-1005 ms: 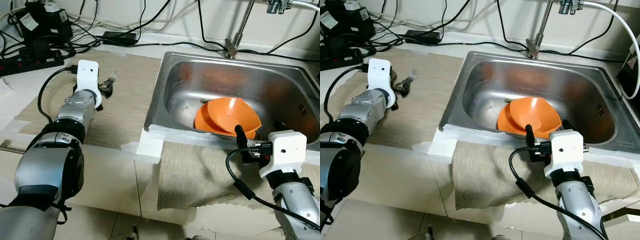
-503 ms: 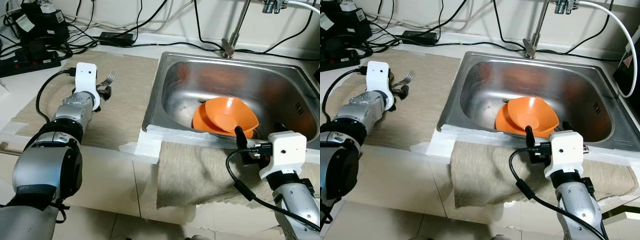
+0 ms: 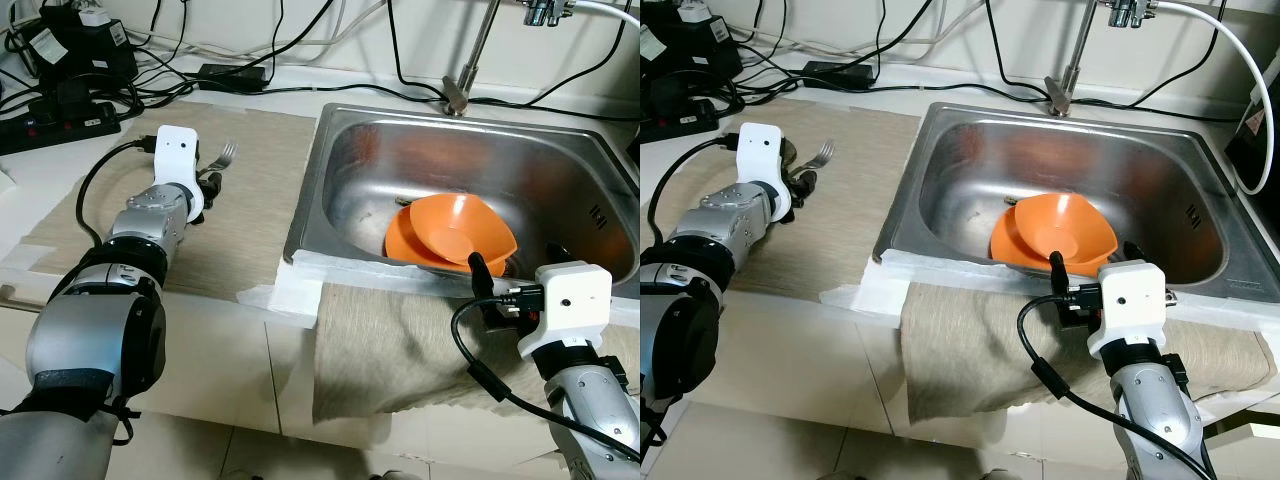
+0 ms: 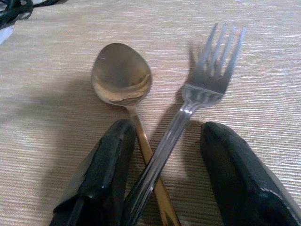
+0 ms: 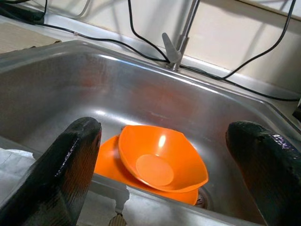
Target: Kitchen organization
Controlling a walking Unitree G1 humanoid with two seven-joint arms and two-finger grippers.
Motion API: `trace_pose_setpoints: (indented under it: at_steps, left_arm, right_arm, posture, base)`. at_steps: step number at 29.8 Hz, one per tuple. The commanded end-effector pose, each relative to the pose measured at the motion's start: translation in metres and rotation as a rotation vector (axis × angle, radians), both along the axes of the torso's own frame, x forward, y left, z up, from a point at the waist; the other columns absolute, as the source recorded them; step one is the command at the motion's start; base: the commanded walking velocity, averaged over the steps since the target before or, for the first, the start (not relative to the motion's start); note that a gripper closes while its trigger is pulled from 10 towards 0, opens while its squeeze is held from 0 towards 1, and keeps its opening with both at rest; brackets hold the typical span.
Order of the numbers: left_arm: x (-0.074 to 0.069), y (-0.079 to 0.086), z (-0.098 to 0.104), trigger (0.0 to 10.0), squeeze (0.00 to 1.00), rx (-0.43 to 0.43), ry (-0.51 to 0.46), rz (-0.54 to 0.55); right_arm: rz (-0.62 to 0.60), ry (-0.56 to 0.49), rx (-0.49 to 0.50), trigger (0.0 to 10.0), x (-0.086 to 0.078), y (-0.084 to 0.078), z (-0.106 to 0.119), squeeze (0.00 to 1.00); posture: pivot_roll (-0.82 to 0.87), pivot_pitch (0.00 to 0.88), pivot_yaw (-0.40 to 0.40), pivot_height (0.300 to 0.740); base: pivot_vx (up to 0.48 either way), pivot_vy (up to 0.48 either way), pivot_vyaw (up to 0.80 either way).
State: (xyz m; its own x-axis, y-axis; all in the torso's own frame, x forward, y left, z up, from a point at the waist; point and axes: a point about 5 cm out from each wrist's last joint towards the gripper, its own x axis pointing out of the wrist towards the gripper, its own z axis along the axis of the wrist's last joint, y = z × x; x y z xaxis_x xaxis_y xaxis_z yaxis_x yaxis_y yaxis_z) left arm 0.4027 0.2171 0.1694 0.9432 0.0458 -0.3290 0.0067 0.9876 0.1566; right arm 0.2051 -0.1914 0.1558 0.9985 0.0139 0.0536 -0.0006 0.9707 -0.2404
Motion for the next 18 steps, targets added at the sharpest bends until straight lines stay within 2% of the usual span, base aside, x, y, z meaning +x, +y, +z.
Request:
trace_pose_setpoints:
  at_steps: [1, 10, 18]
  left_arm:
    - [-0.003, 0.003, -0.009, 0.0, 0.00, 0.030, 0.044, 0.003]
    - [-0.002, 0.007, -0.001, 0.0, 0.00, 0.049, -0.018, 0.013]
    - [0.002, 0.008, 0.010, 0.0, 0.00, 0.029, -0.072, 0.023]
  right_arm:
    - [0.000, 0.001, 0.011, 10.0, 0.001, 0.000, 0.002, 0.00]
    - [0.002, 0.003, 0.017, 10.0, 0.002, 0.002, 0.001, 0.00]
    - [-0.001, 0.001, 0.025, 10.0, 0.004, 0.003, -0.001, 0.00]
  posture:
    - [-0.26, 0.038, -0.013, 0.736]
    - [-0.25, 0.038, -0.011, 0.736]
    - [-0.24, 0.029, -0.003, 0.736]
  base:
    - [0.000, 0.000, 0.00]
    - [0.000, 0.000, 0.00]
    - [0.000, 0.000, 0.00]
